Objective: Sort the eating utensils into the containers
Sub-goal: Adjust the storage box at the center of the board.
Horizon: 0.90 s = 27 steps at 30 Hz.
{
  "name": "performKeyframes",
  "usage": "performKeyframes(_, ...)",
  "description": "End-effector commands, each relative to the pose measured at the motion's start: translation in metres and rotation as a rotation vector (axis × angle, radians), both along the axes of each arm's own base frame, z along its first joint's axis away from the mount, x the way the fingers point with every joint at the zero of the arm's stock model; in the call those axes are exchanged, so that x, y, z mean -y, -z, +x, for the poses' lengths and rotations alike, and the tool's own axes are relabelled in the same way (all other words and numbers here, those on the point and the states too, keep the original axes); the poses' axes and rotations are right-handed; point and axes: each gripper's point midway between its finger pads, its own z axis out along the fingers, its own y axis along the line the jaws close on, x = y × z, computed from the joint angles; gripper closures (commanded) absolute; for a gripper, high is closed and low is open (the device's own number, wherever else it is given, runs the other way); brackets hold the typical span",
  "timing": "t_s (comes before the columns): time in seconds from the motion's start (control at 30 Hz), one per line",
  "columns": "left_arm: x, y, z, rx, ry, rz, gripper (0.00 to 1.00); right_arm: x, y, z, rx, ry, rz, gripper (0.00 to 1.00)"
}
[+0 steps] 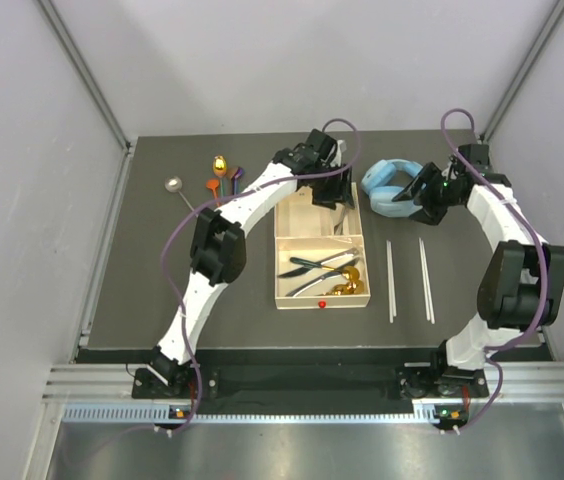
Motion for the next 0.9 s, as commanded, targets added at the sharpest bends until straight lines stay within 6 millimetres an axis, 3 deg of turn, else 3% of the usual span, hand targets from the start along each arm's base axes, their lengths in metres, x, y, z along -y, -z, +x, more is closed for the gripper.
performKeyframes(0.0,-0.024,0.015,0.013,0.015,-0.098,0.119,0.39,-0.001,-0.028,0.002,0.106,-0.023,-0.001,0.34)
performKeyframes(0.2,-0.023,0.041,0.012,-0.024,-0.097,0.143,0.40,0.002,-0.028,0.000,0.105,-0.029,-0.014,0.34)
performKeyframes(0.5,-0.035,0.055,0.021,0.000,-0.158,0.230,0.41,0.003,-0.028,0.003,0.122,-0.014,0.001,0.33)
performKeyframes(0.63,-0.047,0.067,0.017,-0.003,-0.194,0.321,0.43,0.002,-0.026,-0.001,0.123,-0.013,0.014,0.33)
performKeyframes(0.87,-0.077,0.063,0.033,0.116,-0.285,0.498,0.43,0.000,-0.020,-0.015,0.122,-0.017,0.030,0.33)
